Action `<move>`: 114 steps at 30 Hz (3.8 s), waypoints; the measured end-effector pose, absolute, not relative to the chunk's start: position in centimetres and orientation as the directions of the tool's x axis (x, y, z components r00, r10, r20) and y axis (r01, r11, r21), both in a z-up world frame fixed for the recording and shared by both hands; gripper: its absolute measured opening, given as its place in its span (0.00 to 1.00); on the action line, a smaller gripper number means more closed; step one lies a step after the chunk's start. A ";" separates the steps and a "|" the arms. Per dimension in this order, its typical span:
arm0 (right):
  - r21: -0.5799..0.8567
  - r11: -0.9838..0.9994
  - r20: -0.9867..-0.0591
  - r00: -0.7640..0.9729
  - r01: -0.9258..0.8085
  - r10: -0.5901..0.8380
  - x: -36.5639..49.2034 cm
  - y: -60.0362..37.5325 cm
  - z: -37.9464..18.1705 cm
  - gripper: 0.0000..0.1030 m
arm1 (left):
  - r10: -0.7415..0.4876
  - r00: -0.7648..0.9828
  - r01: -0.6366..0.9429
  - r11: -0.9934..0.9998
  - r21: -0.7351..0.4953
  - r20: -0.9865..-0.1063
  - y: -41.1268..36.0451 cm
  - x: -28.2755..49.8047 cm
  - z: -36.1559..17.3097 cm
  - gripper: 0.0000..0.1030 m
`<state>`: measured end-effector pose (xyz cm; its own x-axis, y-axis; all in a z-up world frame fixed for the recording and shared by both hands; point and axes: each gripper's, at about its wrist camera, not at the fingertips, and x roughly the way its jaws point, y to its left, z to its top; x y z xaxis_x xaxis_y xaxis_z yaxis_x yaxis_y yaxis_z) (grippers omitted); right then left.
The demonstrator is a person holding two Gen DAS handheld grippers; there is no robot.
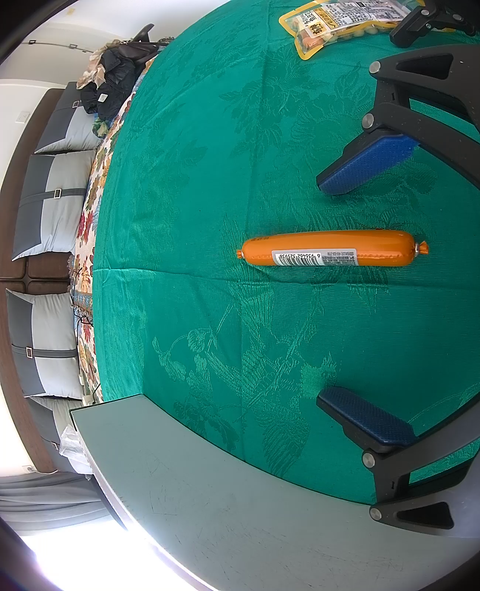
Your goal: Organize snacks
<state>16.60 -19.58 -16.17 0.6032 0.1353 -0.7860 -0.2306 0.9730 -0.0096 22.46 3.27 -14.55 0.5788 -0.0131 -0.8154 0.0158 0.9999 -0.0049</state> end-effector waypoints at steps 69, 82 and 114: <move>0.105 0.988 -0.891 0.431 -0.115 0.145 18.5 -20.8 -12.1 0.28 | -0.305 0.523 0.161 0.952 -0.259 -0.796 5.3 13.5 -5.8 0.15; 0.256 0.944 -0.921 0.348 0.210 0.173 20.6 -22.8 -11.6 0.87 | -0.367 0.581 0.122 0.922 -0.368 -0.727 9.8 8.8 -2.0 0.15; 0.519 0.654 -0.670 0.214 -0.551 0.711 15.6 16.5 3.7 0.59 | 0.018 0.641 -0.304 0.924 -0.233 -0.767 35.8 6.1 2.5 0.26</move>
